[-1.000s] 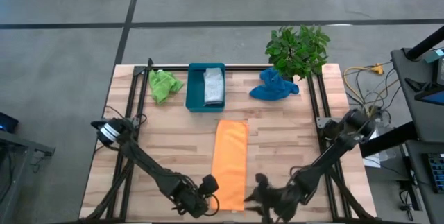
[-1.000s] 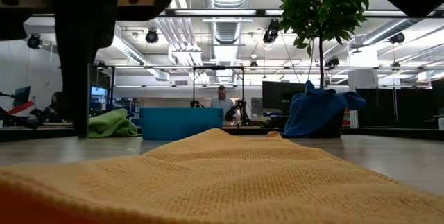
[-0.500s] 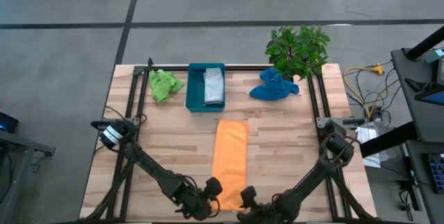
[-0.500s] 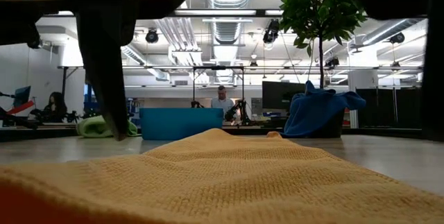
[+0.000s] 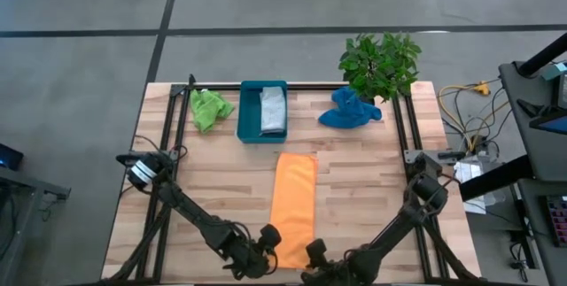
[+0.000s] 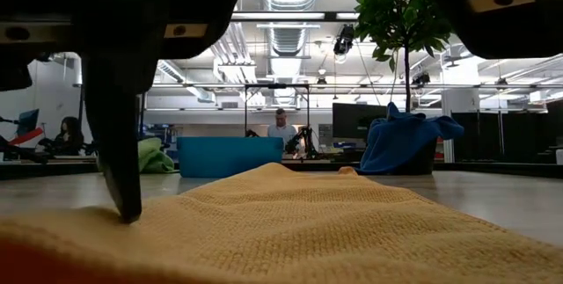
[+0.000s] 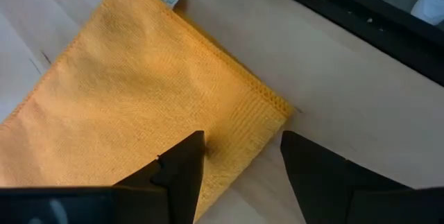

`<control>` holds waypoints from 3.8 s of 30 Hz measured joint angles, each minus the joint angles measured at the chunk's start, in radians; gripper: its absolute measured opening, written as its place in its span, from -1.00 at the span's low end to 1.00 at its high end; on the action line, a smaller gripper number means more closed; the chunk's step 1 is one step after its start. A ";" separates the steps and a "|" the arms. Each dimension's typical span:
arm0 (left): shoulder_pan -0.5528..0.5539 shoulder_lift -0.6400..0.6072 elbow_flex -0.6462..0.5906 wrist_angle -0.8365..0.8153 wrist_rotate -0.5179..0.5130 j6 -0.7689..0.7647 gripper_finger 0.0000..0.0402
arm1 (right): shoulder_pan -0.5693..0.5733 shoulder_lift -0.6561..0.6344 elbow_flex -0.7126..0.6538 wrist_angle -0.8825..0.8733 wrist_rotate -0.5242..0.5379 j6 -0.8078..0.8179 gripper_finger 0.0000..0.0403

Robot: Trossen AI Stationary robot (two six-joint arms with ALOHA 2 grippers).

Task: Fold microfiber towels
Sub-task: Fold the orange microfiber cloth

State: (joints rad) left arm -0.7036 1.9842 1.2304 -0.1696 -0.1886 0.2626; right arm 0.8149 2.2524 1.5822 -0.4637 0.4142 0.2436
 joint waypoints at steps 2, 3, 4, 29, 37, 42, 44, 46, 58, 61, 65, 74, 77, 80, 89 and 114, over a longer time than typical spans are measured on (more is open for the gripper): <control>0.002 -0.002 -0.012 0.009 0.017 -0.022 -0.09 | -0.006 0.001 0.000 -0.001 -0.008 0.000 -0.28; 0.002 -0.003 -0.020 0.018 0.020 -0.033 -0.09 | -0.010 0.001 -0.001 -0.002 -0.013 0.000 -0.32; 0.002 -0.003 -0.027 0.028 0.019 -0.044 -0.11 | -0.012 0.001 -0.001 -0.002 -0.019 0.000 -0.37; 0.003 -0.034 -0.042 0.047 0.023 -0.128 -1.00 | -0.084 -0.089 -0.009 -0.048 -0.133 0.052 -0.96; 0.003 -0.116 -0.043 0.053 0.025 -0.129 -1.00 | -0.085 -0.174 -0.006 -0.039 -0.193 0.097 -0.96; 0.004 -0.137 -0.043 0.049 0.057 -0.152 -1.00 | -0.085 -0.210 -0.004 -0.037 -0.231 0.105 -0.96; 0.004 -0.139 -0.043 0.049 0.086 -0.154 -1.00 | -0.084 -0.221 -0.004 -0.037 -0.243 0.107 -0.96; 0.005 -0.139 -0.044 0.047 0.105 -0.166 -1.00 | -0.085 -0.234 -0.004 -0.034 -0.267 0.127 -0.96; 0.071 -0.147 -0.048 0.048 0.293 -0.209 -1.00 | -0.149 -0.251 -0.022 -0.027 -0.468 0.130 -0.96; 0.094 -0.155 -0.054 0.047 0.301 -0.209 -1.00 | -0.167 -0.266 -0.053 -0.026 -0.496 0.122 -0.96; 0.131 -0.184 -0.072 0.049 0.338 -0.209 -1.00 | -0.191 -0.319 -0.135 0.023 -0.496 0.136 -0.96; 0.228 -0.204 -0.097 0.001 0.365 -0.205 -1.00 | -0.273 -0.511 -0.443 0.233 -0.492 0.202 -0.96; 0.259 -0.212 -0.118 0.006 0.367 -0.205 -1.00 | -0.306 -0.573 -0.520 0.245 -0.492 0.202 -0.96; 0.292 -0.232 -0.146 0.012 0.366 -0.205 -1.00 | -0.342 -0.628 -0.581 0.261 -0.492 0.188 -0.96; 0.414 -0.348 -0.244 0.031 0.362 -0.204 -1.00 | -0.468 -0.695 -0.664 0.266 -0.499 0.098 -0.96; 0.585 -0.388 -0.359 0.124 0.206 -0.203 -1.00 | -0.704 -0.689 -0.745 0.256 -0.496 0.022 -0.96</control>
State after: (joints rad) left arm -0.1188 1.5964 0.8715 -0.0454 0.0170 0.0593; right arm 0.1106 1.5631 0.8368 -0.2078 -0.0814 0.2652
